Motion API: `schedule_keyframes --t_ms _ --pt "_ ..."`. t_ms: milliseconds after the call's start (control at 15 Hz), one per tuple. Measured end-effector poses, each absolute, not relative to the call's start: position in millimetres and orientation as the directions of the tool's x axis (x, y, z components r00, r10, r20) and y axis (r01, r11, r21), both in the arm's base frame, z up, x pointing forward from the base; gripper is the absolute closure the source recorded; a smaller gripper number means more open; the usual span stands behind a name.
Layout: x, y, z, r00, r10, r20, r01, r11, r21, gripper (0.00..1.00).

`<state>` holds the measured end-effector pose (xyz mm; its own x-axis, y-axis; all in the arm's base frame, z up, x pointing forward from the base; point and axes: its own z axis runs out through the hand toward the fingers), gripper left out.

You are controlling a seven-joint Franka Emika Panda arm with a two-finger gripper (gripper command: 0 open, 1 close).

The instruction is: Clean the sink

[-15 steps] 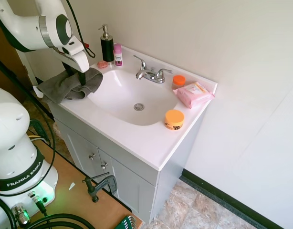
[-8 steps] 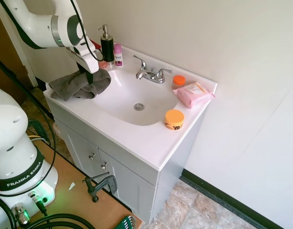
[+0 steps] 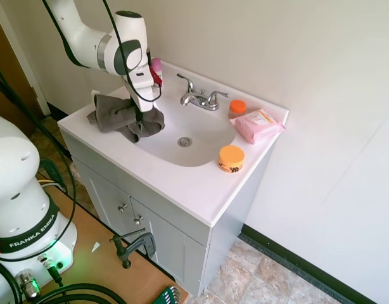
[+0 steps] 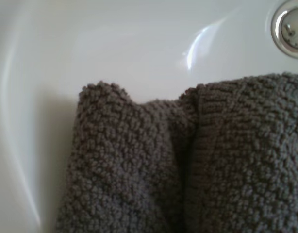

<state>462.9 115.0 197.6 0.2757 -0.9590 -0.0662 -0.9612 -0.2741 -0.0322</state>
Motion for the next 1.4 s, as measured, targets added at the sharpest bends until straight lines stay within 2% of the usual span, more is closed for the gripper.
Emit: schedule_keyframes --t_ms 200,467,733,1000,1400 --pt "461.9 97.7 184.5 0.274 -0.957 -0.096 -0.96 -0.278 0.03 1.0" --pt "455.3 56.8 156.0 0.311 -0.948 -0.069 -0.941 -0.317 0.116 1.0" --pt "456.5 16.9 145.4 0.361 -0.933 0.002 -0.924 -0.357 0.14 1.0" --pt "456.6 -29.6 145.6 0.443 -0.89 0.113 -0.89 -0.421 0.173 1.0" --pt "458.4 -72.8 153.6 0.513 -0.82 0.253 -0.858 -0.485 0.167 1.0"
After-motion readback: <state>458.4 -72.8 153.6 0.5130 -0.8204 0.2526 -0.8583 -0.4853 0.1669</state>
